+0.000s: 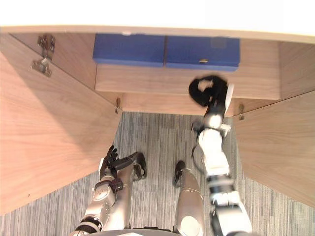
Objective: Walk over to the cabinet, pick up the folder, carry it to the office cabinet, place the folder inside the office cabinet, then close the office cabinet door
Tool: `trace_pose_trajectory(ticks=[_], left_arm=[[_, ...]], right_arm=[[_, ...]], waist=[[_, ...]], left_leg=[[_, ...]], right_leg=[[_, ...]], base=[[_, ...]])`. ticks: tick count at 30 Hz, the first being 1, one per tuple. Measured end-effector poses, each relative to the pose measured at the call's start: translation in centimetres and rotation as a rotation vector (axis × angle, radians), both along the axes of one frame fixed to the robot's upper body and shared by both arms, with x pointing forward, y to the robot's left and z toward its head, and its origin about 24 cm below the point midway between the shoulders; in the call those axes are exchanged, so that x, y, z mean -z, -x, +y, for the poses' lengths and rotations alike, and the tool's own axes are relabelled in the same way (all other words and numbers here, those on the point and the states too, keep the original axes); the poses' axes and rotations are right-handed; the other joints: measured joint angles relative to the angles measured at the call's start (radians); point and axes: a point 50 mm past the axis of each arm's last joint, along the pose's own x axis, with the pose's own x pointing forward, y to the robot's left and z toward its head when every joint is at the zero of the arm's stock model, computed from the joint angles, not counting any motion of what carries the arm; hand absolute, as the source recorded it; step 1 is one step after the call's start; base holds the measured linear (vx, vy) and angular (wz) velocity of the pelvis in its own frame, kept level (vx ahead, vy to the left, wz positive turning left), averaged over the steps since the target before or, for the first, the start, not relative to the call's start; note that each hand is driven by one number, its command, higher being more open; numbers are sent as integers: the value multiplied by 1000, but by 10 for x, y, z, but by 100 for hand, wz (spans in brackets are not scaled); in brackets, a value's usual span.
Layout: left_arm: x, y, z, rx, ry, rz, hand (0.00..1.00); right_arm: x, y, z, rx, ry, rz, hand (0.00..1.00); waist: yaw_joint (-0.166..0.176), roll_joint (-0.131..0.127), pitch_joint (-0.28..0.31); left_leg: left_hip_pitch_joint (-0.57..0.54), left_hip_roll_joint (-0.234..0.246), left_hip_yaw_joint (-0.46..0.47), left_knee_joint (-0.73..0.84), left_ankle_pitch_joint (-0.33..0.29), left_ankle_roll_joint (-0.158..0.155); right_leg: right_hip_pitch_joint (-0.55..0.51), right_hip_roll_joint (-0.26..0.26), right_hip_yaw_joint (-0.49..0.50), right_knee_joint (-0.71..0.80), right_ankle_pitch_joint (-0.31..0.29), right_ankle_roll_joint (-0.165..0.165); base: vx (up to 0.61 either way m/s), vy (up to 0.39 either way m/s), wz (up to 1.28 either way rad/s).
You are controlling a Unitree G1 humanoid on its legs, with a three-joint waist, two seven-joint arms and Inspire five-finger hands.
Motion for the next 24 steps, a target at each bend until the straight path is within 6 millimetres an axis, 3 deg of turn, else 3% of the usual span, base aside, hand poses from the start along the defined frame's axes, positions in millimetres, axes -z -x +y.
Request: trace_pose_trajectory(ticks=[1,2,5,8,13,20,24], left_arm=[[3,4,1,9,-12,14,100],[7,11,6,26,-38,39,100],[21,27,23,61,-107,131,100],[30,40,30,79,-132,207,100],[40,61,46,38,-158,281,100],[48,74,48,30,-145,343,100],[50,81,48,27,-141,363,100]], right_arm=[[13,10,0,-1,-5,48,0],[38,27,0,-4,-6,143,100],[89,61,-6,7,26,370,100],[132,98,-22,97,-23,584,100],[171,150,-37,202,-132,798,100],[177,167,-59,407,-318,785,100],[164,157,-86,544,-371,681,100]], waist=[[-2,-3,-2],[-15,-9,-8],[-59,-31,-44],[-72,-36,-90],[-81,-33,-196],[-99,-25,-231],[-113,-25,-233]], left_leg=[[29,1,10,-20,2,-3],[80,0,23,-64,11,-7],[171,-6,57,-168,45,-16],[263,-13,104,-262,66,-17],[429,-45,196,-436,106,-25],[525,-61,323,-515,124,-28],[534,-74,369,-520,122,-30]], right_leg=[[23,5,7,-21,7,1],[69,15,15,-71,25,2],[145,39,46,-199,82,7],[226,56,88,-324,139,17],[344,65,163,-489,214,31],[364,81,306,-572,292,35],[336,83,387,-595,326,41]], base=[[58,-22,-33],[74,-12,-44],[101,2,-40],[140,28,-42],[113,36,-51],[-29,26,-60],[-149,3,-63]])
